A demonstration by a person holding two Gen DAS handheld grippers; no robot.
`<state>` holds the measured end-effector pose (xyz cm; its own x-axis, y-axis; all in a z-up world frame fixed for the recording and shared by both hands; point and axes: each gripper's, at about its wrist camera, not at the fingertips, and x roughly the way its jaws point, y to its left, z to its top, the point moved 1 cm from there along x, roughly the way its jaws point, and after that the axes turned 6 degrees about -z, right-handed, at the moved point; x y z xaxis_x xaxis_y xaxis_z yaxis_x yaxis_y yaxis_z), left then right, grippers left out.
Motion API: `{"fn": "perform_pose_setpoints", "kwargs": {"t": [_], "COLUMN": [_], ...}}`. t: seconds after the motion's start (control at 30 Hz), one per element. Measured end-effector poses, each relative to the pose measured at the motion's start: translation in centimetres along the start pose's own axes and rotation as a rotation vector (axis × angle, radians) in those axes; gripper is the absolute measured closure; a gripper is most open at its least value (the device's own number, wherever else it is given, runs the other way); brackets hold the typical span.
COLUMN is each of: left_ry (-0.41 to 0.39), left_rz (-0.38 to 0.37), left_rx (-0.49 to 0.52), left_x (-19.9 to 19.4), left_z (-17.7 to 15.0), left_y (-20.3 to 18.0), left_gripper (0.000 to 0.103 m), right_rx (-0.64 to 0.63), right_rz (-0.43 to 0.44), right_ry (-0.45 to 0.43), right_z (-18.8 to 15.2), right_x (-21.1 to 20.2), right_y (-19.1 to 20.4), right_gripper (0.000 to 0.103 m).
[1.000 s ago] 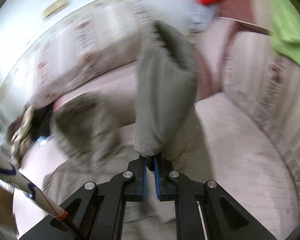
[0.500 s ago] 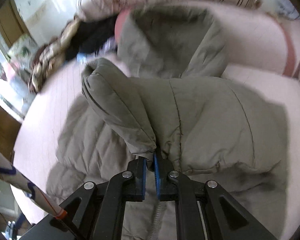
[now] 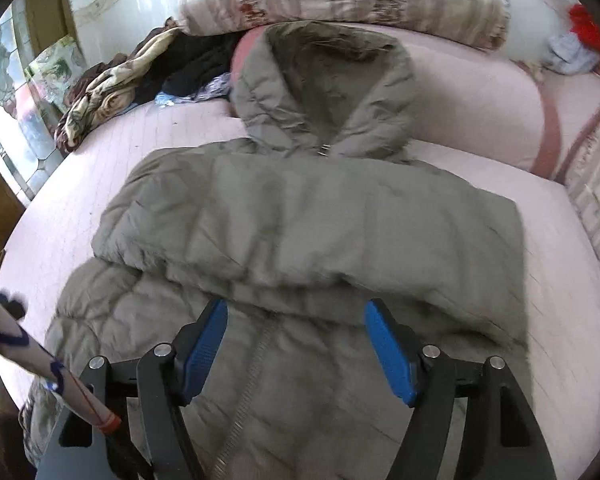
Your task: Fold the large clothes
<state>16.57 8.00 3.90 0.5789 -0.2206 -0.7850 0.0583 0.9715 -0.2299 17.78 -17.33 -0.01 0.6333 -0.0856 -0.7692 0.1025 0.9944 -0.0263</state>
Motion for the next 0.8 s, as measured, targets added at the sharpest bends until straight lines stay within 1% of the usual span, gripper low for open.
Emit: {"fn": "perform_pose_setpoints", "kwargs": {"t": [0.07, 0.17, 0.23, 0.27, 0.3, 0.37, 0.4, 0.43, 0.47, 0.5, 0.53, 0.57, 0.63, 0.67, 0.73, 0.8], "left_ry": [0.030, 0.051, 0.065, 0.082, 0.103, 0.151, 0.175, 0.213, 0.234, 0.226, 0.207, 0.188, 0.165, 0.169, 0.187, 0.188], "left_rz": [-0.025, -0.075, -0.144, -0.162, -0.174, -0.204, -0.195, -0.159, -0.134, -0.118, -0.112, -0.088, -0.041, -0.038, -0.038, -0.032], "left_rx": [0.022, 0.039, 0.038, 0.036, 0.028, -0.024, -0.042, -0.043, -0.034, -0.033, -0.031, -0.017, -0.012, -0.018, -0.022, -0.017], "left_x": [2.3, 5.4, 7.8, 8.9, 10.0, 12.7, 13.7, 14.9, 15.3, 15.0, 14.5, 13.9, 13.1, 13.2, 13.9, 14.5], "left_z": [1.4, 3.4, 4.9, 5.4, 5.9, 6.6, 6.8, 6.9, 7.0, 7.2, 7.4, 7.6, 7.9, 8.0, 7.8, 7.4], "left_y": [-1.6, -3.5, -4.7, -5.1, -5.4, -5.8, -5.9, -6.1, -6.3, -6.3, -6.2, -6.0, -5.2, -4.6, -3.7, -3.4], "left_gripper": [0.028, 0.028, 0.028, 0.028, 0.028, 0.029, 0.040, 0.053, 0.065, 0.071, 0.074, 0.077, 0.077, 0.077, 0.076, 0.070], "right_rx": [0.042, 0.099, 0.125, 0.136, 0.142, 0.150, 0.152, 0.154, 0.158, 0.160, 0.161, 0.160, 0.155, 0.152, 0.145, 0.133], "right_rz": [-0.001, -0.006, -0.015, -0.022, -0.029, -0.053, -0.064, -0.071, -0.076, -0.078, -0.077, -0.076, -0.078, -0.078, -0.077, -0.099], "right_ry": [0.008, 0.009, 0.013, 0.016, 0.018, 0.021, 0.023, 0.024, 0.022, 0.019, 0.011, 0.003, -0.015, -0.030, -0.036, -0.010], "right_z": [-0.8, -1.9, -2.5, -2.8, -3.0, -3.3, -3.4, -3.3, -3.2, -3.0, -2.8, -2.4, -1.6, -0.9, 0.1, 1.2], "right_x": [-0.8, -1.9, -2.3, -2.4, -2.5, -2.5, -2.5, -2.5, -2.5, -2.6, -2.8, -2.9, -3.0, -3.0, -2.1, 0.0], "right_y": [-2.1, -4.9, -6.4, -7.1, -7.5, -8.6, -9.0, -9.4, -9.7, -9.9, -10.1, -10.2, -9.9, -9.7, -8.9, -8.0], "right_gripper": [0.027, 0.027, 0.027, 0.027, 0.027, 0.027, 0.027, 0.027, 0.027, 0.027, 0.027, 0.027, 0.027, 0.027, 0.027, 0.027]}}
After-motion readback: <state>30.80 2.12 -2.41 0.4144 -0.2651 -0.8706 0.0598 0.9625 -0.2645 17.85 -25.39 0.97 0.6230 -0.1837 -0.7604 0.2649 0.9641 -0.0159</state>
